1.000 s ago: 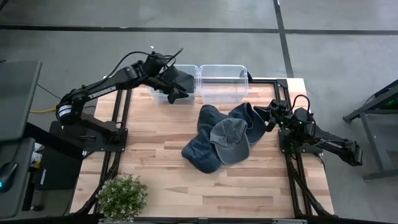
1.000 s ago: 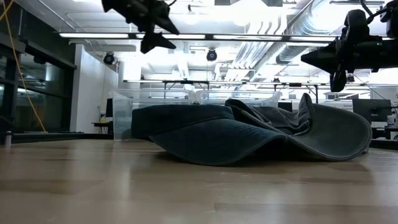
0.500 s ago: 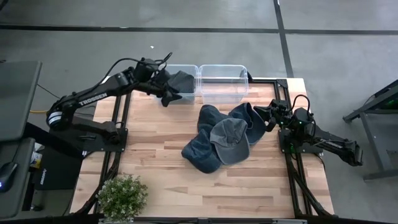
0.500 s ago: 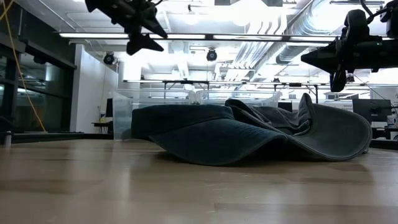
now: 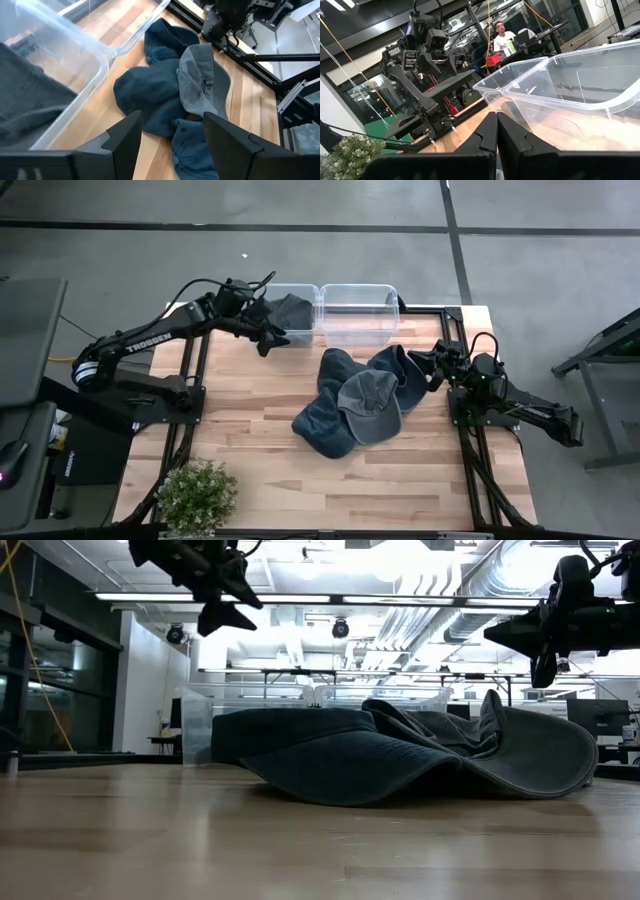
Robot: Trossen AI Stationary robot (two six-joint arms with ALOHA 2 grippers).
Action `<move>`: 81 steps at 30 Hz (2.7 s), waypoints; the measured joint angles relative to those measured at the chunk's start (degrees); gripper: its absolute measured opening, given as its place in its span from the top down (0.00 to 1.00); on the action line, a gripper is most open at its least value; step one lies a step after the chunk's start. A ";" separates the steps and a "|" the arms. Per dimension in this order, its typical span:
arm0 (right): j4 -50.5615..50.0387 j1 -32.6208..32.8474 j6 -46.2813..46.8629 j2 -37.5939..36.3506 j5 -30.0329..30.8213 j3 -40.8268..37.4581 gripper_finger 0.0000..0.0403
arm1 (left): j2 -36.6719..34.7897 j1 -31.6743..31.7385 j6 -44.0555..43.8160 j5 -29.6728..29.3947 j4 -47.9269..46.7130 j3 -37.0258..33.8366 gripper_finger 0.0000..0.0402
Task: Pick & Place hat
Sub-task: Put the gray cap into the left transparent bin
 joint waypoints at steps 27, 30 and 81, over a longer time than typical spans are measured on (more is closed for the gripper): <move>0.00 0.01 0.01 0.01 0.00 -0.01 1.00 | -7.26 0.00 -0.23 3.44 5.84 -8.74 0.48; 0.00 0.00 0.02 0.01 0.00 0.00 1.00 | -5.80 -0.37 -0.21 3.52 6.01 -9.30 0.48; 0.01 0.01 0.01 0.01 0.00 -0.01 1.00 | 40.09 -18.59 -37.53 -2.91 15.20 15.85 0.48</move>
